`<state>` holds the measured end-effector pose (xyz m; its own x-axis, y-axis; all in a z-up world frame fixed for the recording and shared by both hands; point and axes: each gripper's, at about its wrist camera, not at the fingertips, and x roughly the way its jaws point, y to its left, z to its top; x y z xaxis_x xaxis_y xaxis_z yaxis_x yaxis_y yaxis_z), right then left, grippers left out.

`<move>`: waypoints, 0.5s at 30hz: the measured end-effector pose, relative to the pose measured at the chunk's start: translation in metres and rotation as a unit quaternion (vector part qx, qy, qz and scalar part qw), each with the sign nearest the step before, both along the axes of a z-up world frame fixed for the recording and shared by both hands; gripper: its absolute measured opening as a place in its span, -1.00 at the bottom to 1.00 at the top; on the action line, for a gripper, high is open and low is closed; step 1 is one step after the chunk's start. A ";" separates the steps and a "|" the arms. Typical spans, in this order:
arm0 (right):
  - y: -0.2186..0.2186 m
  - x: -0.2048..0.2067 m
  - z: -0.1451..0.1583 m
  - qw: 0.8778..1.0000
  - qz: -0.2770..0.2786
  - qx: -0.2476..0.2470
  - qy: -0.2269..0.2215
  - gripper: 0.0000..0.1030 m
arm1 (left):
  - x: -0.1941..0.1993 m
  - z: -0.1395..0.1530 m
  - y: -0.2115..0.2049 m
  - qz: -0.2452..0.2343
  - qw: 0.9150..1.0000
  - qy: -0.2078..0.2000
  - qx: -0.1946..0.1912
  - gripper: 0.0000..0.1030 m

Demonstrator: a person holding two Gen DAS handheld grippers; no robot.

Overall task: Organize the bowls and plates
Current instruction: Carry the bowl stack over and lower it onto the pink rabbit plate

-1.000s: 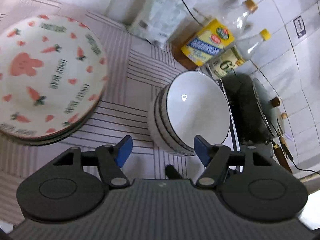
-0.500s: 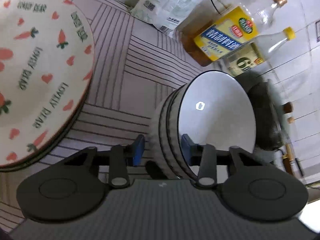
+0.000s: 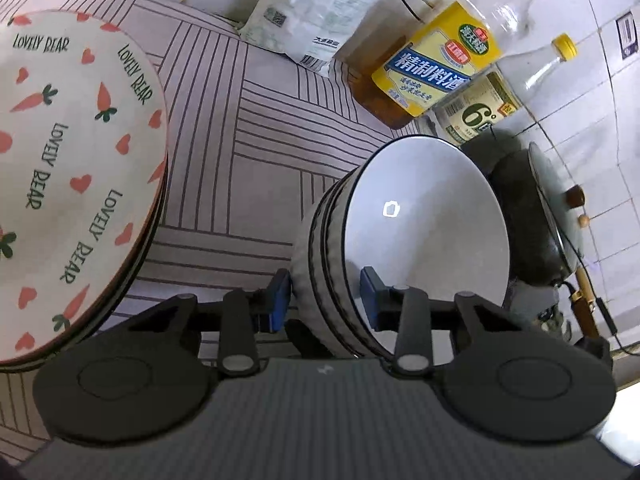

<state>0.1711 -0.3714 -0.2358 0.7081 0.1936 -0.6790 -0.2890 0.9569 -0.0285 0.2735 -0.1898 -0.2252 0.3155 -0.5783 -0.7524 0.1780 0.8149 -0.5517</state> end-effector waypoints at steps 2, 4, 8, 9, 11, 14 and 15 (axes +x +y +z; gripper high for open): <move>0.000 -0.001 0.000 1.000 -0.002 0.003 -0.002 0.97 | -0.001 0.002 -0.001 -0.004 1.000 -0.005 0.007 -0.31; 0.002 -0.003 0.001 1.000 -0.003 0.003 -0.005 0.97 | -0.003 0.005 -0.002 -0.008 1.000 -0.008 0.015 -0.30; 0.009 -0.012 0.009 1.000 -0.005 -0.001 -0.021 0.97 | -0.007 0.014 0.004 -0.016 1.000 -0.014 0.018 -0.30; 0.011 -0.013 0.013 1.000 -0.005 0.001 -0.024 0.97 | -0.009 0.017 0.006 -0.017 1.000 -0.016 0.018 -0.30; 0.017 -0.018 0.022 1.000 -0.003 0.004 -0.030 0.97 | -0.015 0.024 0.013 -0.015 1.000 -0.018 0.016 -0.30; 0.027 -0.022 0.038 0.999 0.001 0.011 -0.037 0.97 | -0.026 0.040 0.027 -0.011 0.999 -0.024 0.019 -0.30; 0.031 -0.023 0.044 0.999 0.004 0.013 -0.038 0.97 | -0.029 0.045 0.030 -0.013 0.999 -0.026 0.025 -0.30</move>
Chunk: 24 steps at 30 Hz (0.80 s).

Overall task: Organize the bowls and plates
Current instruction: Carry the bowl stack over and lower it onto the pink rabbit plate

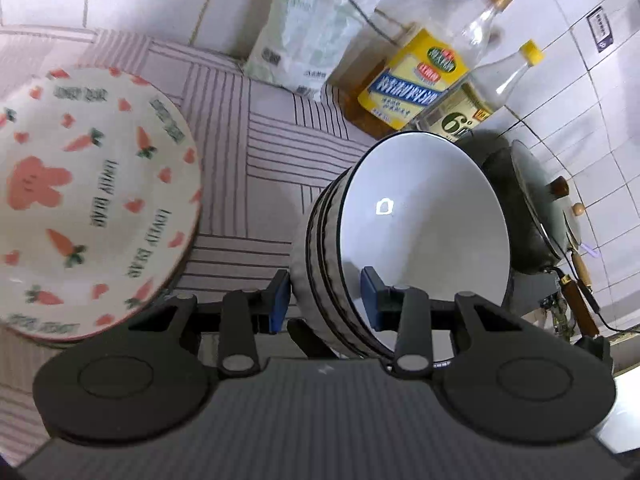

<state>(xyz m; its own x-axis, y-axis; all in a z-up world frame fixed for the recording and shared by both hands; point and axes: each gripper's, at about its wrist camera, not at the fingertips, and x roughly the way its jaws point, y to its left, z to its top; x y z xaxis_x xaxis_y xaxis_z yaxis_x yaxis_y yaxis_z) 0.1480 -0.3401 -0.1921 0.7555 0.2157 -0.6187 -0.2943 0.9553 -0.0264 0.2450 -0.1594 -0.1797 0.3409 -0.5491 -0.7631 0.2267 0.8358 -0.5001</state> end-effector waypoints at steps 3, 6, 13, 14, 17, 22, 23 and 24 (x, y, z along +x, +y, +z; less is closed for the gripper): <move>0.014 -0.001 0.016 1.000 0.001 0.018 -0.002 0.97 | -0.008 0.022 0.012 0.006 1.000 -0.013 0.017 -0.30; 0.030 -0.002 0.030 1.000 0.014 0.021 -0.014 0.97 | -0.014 0.041 0.033 0.022 1.000 -0.017 0.015 -0.30; 0.074 0.010 0.050 0.996 0.083 0.023 -0.028 0.97 | -0.023 0.066 0.084 0.073 0.997 -0.027 0.021 -0.30; 0.081 0.015 0.050 0.995 0.093 0.025 -0.028 0.97 | -0.023 0.067 0.092 0.083 0.996 -0.026 0.022 -0.30; 0.100 0.025 0.048 0.992 0.117 0.034 -0.027 0.97 | -0.021 0.069 0.116 0.109 0.993 -0.023 0.031 -0.30; 0.126 0.031 0.042 0.988 0.149 0.041 -0.028 0.97 | -0.019 0.068 0.144 0.137 0.989 -0.021 0.043 -0.30; 0.128 0.034 0.040 0.987 0.153 0.042 -0.026 0.97 | -0.018 0.066 0.148 0.141 0.989 -0.020 0.045 -0.30; 0.130 0.038 0.039 0.986 0.156 0.043 -0.024 0.97 | -0.016 0.065 0.152 0.144 0.988 -0.019 0.046 -0.29</move>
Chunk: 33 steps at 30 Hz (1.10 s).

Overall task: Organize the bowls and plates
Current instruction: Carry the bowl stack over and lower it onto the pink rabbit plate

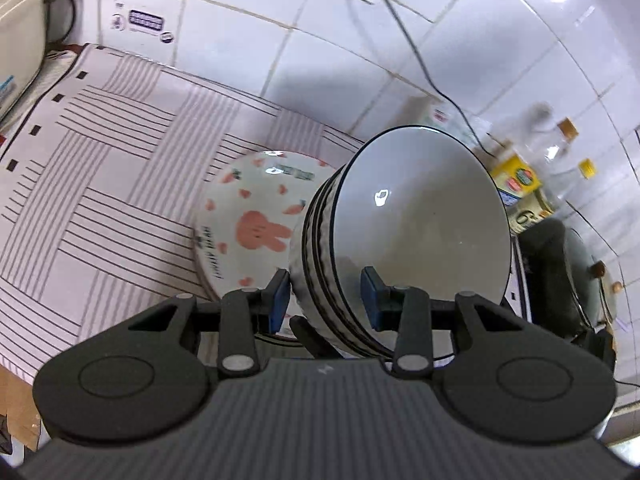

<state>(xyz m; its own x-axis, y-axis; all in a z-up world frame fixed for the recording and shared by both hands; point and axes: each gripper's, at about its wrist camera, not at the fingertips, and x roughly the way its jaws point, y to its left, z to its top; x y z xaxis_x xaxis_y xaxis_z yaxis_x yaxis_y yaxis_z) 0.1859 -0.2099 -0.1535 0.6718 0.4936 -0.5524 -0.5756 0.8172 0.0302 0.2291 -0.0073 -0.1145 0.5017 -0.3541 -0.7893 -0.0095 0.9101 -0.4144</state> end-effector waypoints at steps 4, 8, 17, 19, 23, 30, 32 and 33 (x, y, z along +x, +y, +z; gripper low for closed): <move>0.006 0.012 -0.008 1.000 0.013 -0.008 0.008 0.97 | 0.008 -0.008 0.009 0.005 1.000 0.010 0.000 -0.29; 0.016 0.016 -0.017 1.000 0.014 -0.021 0.016 0.97 | 0.015 -0.018 0.014 0.003 1.000 0.023 -0.003 -0.29; 0.019 0.034 -0.046 0.998 0.012 -0.034 0.051 0.97 | 0.036 -0.048 0.014 -0.006 0.999 0.053 0.002 -0.29; 0.019 0.037 -0.050 0.998 0.013 -0.038 0.052 0.97 | 0.041 -0.052 0.015 -0.007 0.998 0.058 0.000 -0.29; 0.021 0.045 -0.054 0.997 0.015 -0.045 0.057 0.97 | 0.048 -0.059 0.014 -0.010 0.998 0.065 0.002 -0.29; 0.022 0.049 -0.060 0.997 0.015 -0.054 0.061 0.97 | 0.059 -0.065 0.013 -0.016 0.997 0.074 0.007 -0.29; 0.022 0.050 -0.062 0.996 0.016 -0.057 0.063 0.97 | 0.061 -0.068 0.014 -0.017 0.997 0.078 0.004 -0.29; 0.022 0.050 -0.062 0.996 0.017 -0.062 0.060 0.97 | 0.061 -0.069 0.013 -0.018 0.997 0.078 0.004 -0.29</move>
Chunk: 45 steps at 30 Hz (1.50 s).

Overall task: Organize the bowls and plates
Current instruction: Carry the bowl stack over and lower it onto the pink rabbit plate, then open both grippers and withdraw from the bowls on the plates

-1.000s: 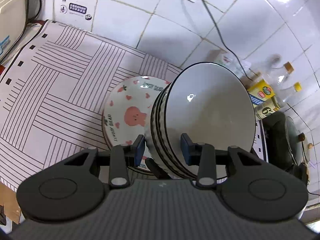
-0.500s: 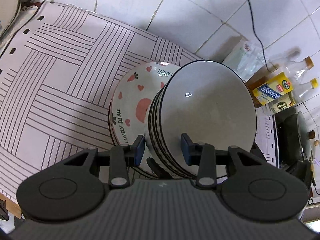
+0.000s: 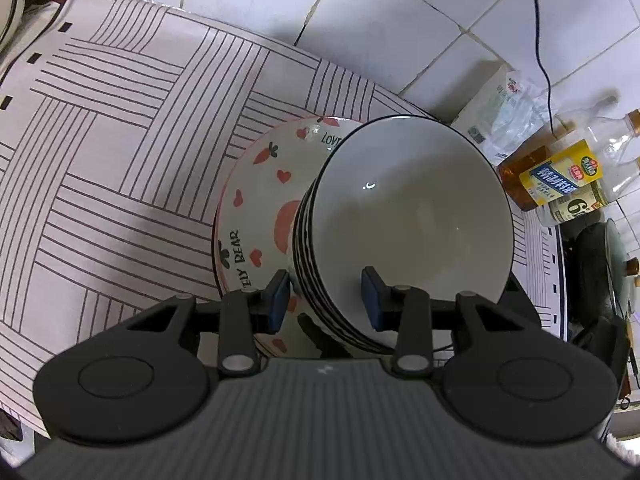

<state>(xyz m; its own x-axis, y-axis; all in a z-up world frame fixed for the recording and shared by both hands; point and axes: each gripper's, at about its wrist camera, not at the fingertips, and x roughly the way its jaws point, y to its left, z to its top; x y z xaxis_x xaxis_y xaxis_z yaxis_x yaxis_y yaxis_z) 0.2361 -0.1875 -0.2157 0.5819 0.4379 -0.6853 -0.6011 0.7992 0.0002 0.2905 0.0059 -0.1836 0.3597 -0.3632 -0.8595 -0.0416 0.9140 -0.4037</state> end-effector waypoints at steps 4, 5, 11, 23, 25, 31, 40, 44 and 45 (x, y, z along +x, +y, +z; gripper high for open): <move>0.005 0.001 -0.003 1.000 0.001 0.001 0.001 0.97 | 0.002 0.000 -0.002 -0.003 1.000 -0.004 0.008 -0.29; 0.007 0.001 -0.004 1.000 0.002 -0.004 0.000 0.97 | 0.003 0.000 -0.003 -0.003 1.000 -0.002 0.012 -0.30; 0.011 -0.003 -0.005 1.000 -0.003 -0.007 0.001 0.97 | 0.004 -0.001 -0.002 -0.001 1.000 -0.003 0.009 -0.30; 0.021 -0.031 0.026 0.997 -0.053 -0.037 0.032 0.97 | -0.011 0.017 -0.015 -0.008 0.996 -0.036 0.086 -0.22; 0.021 -0.046 0.037 0.997 -0.064 -0.044 0.020 0.97 | -0.021 0.032 -0.016 -0.005 0.991 -0.058 0.123 -0.11; 0.017 -0.072 0.068 0.993 -0.107 -0.029 0.029 0.97 | -0.054 0.073 -0.006 -0.005 0.986 -0.097 0.137 -0.04; -0.004 -0.111 0.126 0.983 -0.183 0.026 -0.004 0.97 | -0.107 0.115 0.009 -0.017 0.982 -0.141 0.127 0.12; -0.007 -0.128 0.145 0.980 -0.197 0.017 -0.025 0.97 | -0.130 0.132 0.015 -0.034 0.978 -0.153 0.138 0.15; -0.008 -0.132 0.151 0.979 -0.203 0.017 -0.022 0.97 | -0.135 0.136 0.017 -0.036 0.977 -0.156 0.139 0.17</move>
<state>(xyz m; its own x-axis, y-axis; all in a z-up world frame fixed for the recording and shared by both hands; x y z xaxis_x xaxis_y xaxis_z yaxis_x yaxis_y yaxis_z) 0.1043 -0.1957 -0.0649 0.7416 0.1867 -0.6443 -0.2338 0.9722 0.0126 0.1558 0.0225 -0.0472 0.6028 -0.1651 -0.7806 0.1119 0.9862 -0.1222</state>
